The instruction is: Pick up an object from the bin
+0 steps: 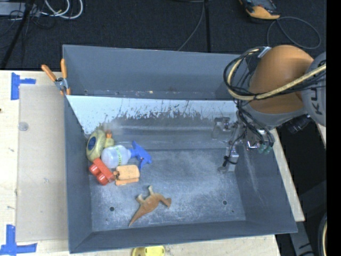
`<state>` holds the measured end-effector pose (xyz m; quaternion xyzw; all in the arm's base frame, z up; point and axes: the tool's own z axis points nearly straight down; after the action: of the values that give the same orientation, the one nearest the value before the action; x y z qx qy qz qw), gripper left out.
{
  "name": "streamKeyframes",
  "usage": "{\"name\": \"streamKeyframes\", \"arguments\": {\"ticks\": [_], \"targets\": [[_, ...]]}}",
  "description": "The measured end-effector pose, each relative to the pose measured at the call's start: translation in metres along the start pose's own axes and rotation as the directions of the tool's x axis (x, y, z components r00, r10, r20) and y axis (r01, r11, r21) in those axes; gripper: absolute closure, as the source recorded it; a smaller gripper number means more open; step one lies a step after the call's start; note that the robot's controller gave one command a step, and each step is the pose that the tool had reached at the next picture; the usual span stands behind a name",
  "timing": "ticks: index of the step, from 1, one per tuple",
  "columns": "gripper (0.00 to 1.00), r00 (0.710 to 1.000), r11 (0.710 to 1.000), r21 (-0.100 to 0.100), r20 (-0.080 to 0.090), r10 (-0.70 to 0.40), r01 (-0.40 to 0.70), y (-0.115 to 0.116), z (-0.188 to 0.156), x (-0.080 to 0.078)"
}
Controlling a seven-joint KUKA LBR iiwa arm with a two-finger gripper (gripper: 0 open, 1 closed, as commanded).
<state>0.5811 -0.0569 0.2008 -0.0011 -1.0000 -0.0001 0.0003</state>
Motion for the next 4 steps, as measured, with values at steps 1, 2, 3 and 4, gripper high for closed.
{"name": "streamKeyframes", "arguments": {"ticks": [1,2,3,4], "targets": [[0.00,1.000,1.000,0.002,-0.001,0.029,-0.029,0.031,0.011,0.021],[0.00,1.000,1.000,-0.001,0.004,0.004,-0.004,0.059,0.068,0.011],[0.00,1.000,1.000,0.001,-0.008,0.004,-0.004,0.089,0.092,0.049],[0.00,1.000,1.000,-0.001,-0.008,-0.026,0.026,0.109,0.093,0.061]]}}
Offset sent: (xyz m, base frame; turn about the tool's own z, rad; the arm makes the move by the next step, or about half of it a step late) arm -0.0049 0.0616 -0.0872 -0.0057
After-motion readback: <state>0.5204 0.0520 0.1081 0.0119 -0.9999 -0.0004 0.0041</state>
